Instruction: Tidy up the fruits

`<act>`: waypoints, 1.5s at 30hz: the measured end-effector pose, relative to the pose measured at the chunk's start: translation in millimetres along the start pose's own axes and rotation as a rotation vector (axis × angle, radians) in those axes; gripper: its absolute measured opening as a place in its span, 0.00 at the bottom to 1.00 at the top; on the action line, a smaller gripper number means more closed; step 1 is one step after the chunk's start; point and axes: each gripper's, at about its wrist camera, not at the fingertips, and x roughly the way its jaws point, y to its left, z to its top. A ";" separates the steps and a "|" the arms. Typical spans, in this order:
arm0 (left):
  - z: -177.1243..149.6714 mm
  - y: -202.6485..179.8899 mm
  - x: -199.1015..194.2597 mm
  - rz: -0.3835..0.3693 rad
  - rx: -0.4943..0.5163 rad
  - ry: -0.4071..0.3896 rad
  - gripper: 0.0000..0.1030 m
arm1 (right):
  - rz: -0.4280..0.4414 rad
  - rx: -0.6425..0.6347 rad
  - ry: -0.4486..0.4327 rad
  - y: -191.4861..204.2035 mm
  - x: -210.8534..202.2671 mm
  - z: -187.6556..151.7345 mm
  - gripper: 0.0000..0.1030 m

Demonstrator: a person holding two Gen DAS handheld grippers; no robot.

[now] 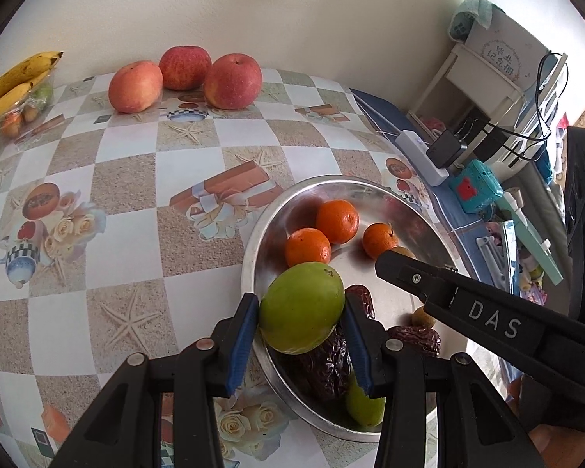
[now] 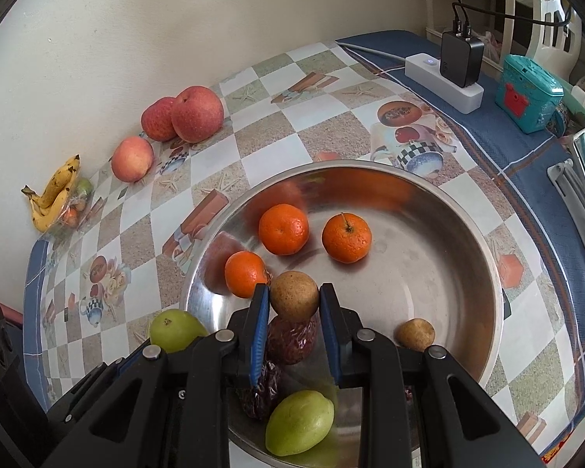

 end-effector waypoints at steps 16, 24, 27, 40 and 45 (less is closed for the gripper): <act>-1.8 -4.2 3.7 -0.001 0.027 0.015 0.52 | -0.024 -0.034 0.018 4.2 5.6 -0.8 0.31; -1.8 -2.6 -0.9 0.002 0.021 0.014 0.53 | -0.029 -0.038 0.017 3.3 4.6 -1.6 0.35; -1.4 0.5 -3.9 0.027 0.015 0.015 0.57 | -0.030 -0.032 0.014 1.9 3.9 -1.8 0.35; 6.0 59.1 -23.1 0.158 -0.212 0.000 0.81 | -0.029 -0.044 0.013 4.3 2.8 -3.7 0.35; 5.8 75.1 -29.5 0.293 -0.228 -0.027 1.00 | -0.017 -0.080 0.022 13.5 4.4 -7.2 0.41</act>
